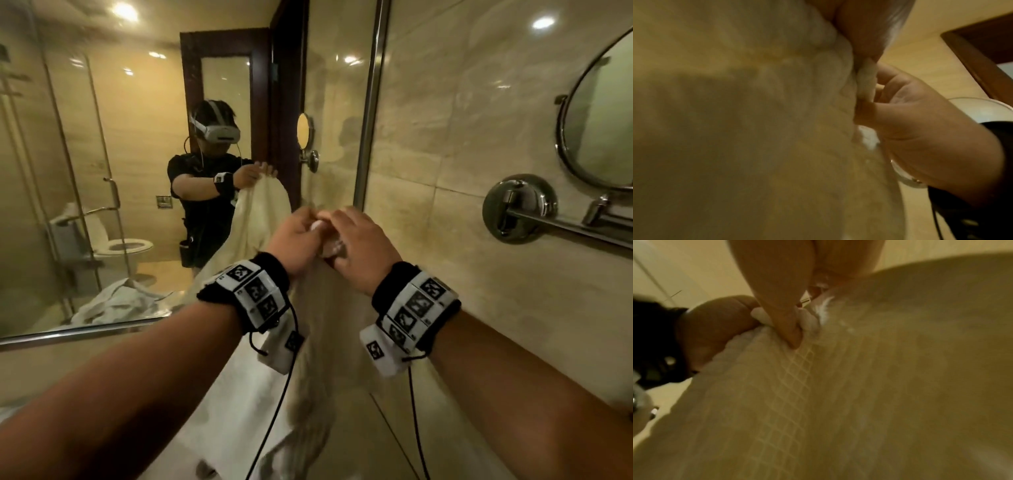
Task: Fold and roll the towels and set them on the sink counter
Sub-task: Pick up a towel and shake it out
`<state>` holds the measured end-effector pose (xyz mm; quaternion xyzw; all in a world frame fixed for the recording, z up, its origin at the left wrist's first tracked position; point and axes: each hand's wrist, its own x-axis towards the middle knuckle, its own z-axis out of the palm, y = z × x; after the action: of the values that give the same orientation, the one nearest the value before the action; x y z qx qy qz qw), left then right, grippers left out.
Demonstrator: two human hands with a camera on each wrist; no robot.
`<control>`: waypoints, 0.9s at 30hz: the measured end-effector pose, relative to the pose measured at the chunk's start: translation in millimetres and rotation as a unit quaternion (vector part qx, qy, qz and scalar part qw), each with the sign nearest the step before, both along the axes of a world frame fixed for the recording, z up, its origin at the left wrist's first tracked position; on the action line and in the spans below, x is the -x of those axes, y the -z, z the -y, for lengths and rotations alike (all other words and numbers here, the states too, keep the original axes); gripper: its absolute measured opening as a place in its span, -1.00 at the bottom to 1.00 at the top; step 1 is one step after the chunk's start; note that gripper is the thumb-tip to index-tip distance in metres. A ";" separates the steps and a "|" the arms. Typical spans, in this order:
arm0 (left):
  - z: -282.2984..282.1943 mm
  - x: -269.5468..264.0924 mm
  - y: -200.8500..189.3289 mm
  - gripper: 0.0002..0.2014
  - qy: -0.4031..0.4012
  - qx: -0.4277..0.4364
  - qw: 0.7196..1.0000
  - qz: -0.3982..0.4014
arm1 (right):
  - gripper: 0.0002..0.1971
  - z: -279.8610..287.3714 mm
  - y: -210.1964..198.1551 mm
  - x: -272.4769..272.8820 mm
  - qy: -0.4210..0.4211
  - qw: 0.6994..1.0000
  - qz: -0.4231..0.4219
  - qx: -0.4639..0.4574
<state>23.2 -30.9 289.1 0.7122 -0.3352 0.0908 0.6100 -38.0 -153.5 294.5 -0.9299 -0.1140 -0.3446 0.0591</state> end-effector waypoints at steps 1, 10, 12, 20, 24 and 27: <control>-2.1 -0.7 -0.7 -0.91 0.004 0.011 1.000 -0.017 | -0.39 0.4 1.6 -1.7 -0.017 1.000 0.006 -0.015; -36.4 7.1 13.7 -0.35 0.068 -0.048 0.997 -0.009 | -0.80 -14.4 -3.9 -13.2 -0.114 0.974 0.170 -0.102; -48.3 9.7 28.8 -0.38 0.044 -0.115 0.992 0.014 | -0.82 -18.8 -11.5 -14.5 -0.102 0.963 0.208 -0.134; -94.4 12.5 133.2 -0.93 -0.100 -0.287 0.952 -0.021 | -0.84 -1.1 -57.5 -0.5 -0.094 0.921 0.292 -0.240; -97.4 8.9 161.2 -0.86 -0.072 -0.175 0.979 -0.070 | -0.88 5.2 -70.3 6.4 -0.105 0.910 0.305 -0.260; -91.3 24.0 162.1 -0.77 -0.011 -0.123 0.983 -0.135 | -0.66 3.8 -77.8 15.1 -0.118 0.892 0.320 -0.298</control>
<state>-0.8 60.5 127.1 0.7908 -0.2508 -0.0415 0.5567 -53.1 -157.3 372.2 -0.6881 -0.1273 -0.6315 0.3339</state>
